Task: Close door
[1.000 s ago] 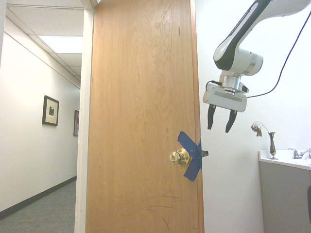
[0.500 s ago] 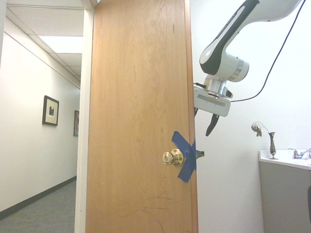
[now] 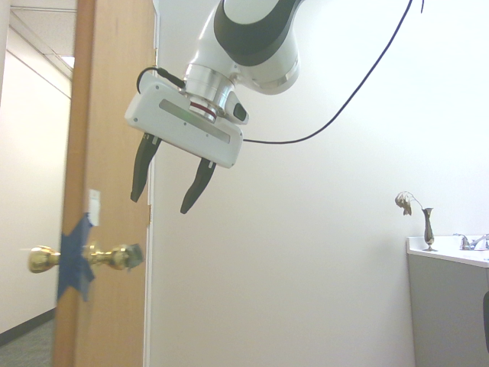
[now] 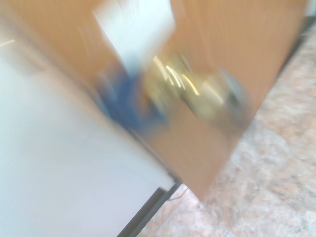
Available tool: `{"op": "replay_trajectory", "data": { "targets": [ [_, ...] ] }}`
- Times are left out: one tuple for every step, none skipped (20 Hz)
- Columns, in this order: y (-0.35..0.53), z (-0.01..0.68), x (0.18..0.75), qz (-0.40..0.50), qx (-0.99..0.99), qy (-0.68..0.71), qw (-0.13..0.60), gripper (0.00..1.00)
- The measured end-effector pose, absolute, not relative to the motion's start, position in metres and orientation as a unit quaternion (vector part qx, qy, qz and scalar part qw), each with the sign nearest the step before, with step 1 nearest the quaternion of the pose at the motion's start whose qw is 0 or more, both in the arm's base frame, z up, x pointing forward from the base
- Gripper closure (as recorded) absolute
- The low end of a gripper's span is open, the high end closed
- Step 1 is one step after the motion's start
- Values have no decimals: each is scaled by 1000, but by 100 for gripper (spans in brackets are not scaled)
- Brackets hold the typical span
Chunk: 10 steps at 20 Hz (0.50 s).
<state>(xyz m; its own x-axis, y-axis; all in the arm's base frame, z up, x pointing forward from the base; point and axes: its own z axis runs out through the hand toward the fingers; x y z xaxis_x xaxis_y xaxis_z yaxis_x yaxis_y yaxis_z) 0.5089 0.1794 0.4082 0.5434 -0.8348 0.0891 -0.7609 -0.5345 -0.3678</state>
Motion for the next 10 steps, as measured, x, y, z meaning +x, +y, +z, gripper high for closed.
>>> {"op": "replay_trajectory", "data": {
  "targets": [
    [170,412,509,-130,-865,464,139,0],
    [152,415,510,-135,-864,468,130,0],
    [133,415,507,-138,-862,472,120,0],
    [117,414,502,-136,-862,475,111,0],
    [102,414,492,-128,-863,479,101,0],
    [88,416,481,-115,-865,480,91,0],
    [74,419,467,-101,-869,479,77,0],
    [60,423,453,-91,-871,479,65,0],
    [46,429,439,-81,-873,477,57,0],
    [34,435,423,-64,-879,469,51,0]
  ]
}}
